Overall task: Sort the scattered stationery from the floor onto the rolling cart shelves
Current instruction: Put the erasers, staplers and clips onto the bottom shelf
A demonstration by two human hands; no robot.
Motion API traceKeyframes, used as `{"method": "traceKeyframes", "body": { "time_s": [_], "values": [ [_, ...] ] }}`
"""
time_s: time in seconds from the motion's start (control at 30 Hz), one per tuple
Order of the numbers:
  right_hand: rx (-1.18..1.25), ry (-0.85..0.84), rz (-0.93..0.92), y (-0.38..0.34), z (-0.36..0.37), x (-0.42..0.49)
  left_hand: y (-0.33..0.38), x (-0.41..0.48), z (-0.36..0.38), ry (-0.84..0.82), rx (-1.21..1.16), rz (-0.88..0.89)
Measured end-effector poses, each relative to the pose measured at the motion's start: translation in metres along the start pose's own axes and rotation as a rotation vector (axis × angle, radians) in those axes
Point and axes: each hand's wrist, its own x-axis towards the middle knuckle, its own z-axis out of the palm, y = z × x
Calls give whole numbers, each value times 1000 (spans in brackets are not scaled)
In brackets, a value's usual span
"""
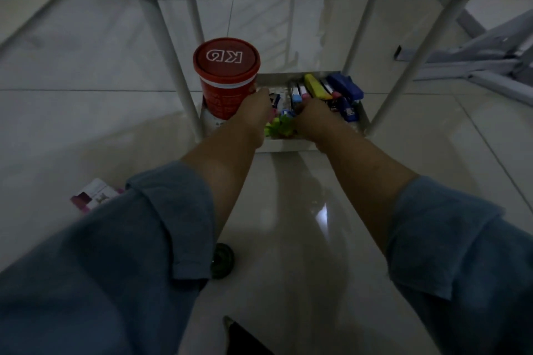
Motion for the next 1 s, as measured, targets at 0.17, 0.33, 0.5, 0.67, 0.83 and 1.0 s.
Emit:
{"method": "traceKeyframes", "body": {
  "time_s": [0.17, 0.33, 0.5, 0.67, 0.83, 1.0],
  "values": [
    [-27, 84, -92, -4, 0, -22, 15, -38, -10, -26, -7, 42],
    [371, 312, -172, -1, 13, -81, -3, -89, -30, 67, 154, 178],
    [352, 235, -144, 21, 59, -152, -61, -147, -68, 228, 351, 297],
    [66, -247, -99, 38, 103, -226, -115, -167, -118, 101, 914, 158],
    [-418, -464, -152, 43, 115, -270, -134, -172, -135, -37, 1320, 6],
    [-287, -439, -137, 52, 113, -280, -143, -179, -132, 49, 1405, 155]
  ]
}}
